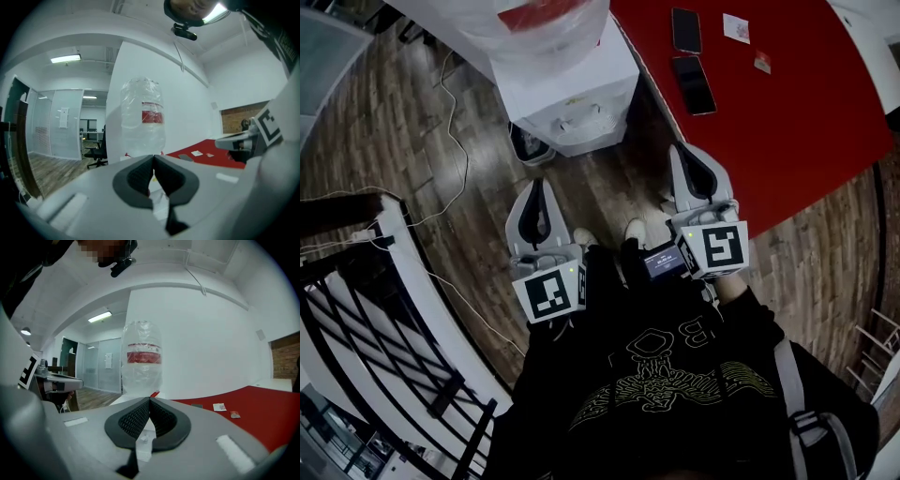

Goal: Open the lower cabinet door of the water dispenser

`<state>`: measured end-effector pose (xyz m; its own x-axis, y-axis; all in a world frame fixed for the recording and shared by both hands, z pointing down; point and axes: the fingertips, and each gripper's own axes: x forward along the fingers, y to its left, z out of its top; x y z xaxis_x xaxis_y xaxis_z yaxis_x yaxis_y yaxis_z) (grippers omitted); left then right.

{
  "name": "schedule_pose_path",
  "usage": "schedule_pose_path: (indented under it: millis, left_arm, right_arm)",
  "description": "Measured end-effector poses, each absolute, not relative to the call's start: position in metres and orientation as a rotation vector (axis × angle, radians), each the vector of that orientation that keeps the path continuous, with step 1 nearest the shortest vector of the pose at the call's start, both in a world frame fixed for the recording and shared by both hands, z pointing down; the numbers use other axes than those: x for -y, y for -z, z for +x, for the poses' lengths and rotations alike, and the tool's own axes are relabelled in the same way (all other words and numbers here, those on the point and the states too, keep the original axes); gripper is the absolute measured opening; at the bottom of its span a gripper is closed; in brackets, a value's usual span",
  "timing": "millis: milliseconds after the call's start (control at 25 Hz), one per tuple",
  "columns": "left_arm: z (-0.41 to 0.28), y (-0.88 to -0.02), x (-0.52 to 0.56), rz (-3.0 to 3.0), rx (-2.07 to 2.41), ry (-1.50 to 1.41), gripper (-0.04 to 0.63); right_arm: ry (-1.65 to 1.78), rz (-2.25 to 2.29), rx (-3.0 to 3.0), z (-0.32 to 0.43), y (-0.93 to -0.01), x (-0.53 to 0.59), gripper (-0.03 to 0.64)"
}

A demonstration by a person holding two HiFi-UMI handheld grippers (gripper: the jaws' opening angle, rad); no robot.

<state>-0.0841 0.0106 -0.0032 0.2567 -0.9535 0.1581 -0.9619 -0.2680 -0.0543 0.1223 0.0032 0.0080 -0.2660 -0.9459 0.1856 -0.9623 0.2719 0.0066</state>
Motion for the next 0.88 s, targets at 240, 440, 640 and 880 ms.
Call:
schedule_pose_path:
  millis: [240,440,640,880]
  left_arm:
    - [-0.095,-0.024,0.009,2.482,1.837,-0.267,0.008]
    - [-0.091,-0.087,0.027,2.595,1.767,-0.401,0.008]
    - [-0.098,-0.162,0.037,2.644,1.667,-0.516,0.008]
    - [-0.099,-0.235,0.04,2.454,1.714,-0.529,0.008]
  right_arm:
    - [-0.217,1.815,2.373,0.105,-0.026,0.004,0.0]
    - [-0.181,1.777,2.283,0.086,-0.087,0.018,0.0]
    - [-0.221,1.758,2.232,0.078,-0.164,0.04,0.008]
    - [-0.292,1.601,2.208,0.089,-0.261,0.037,0.009]
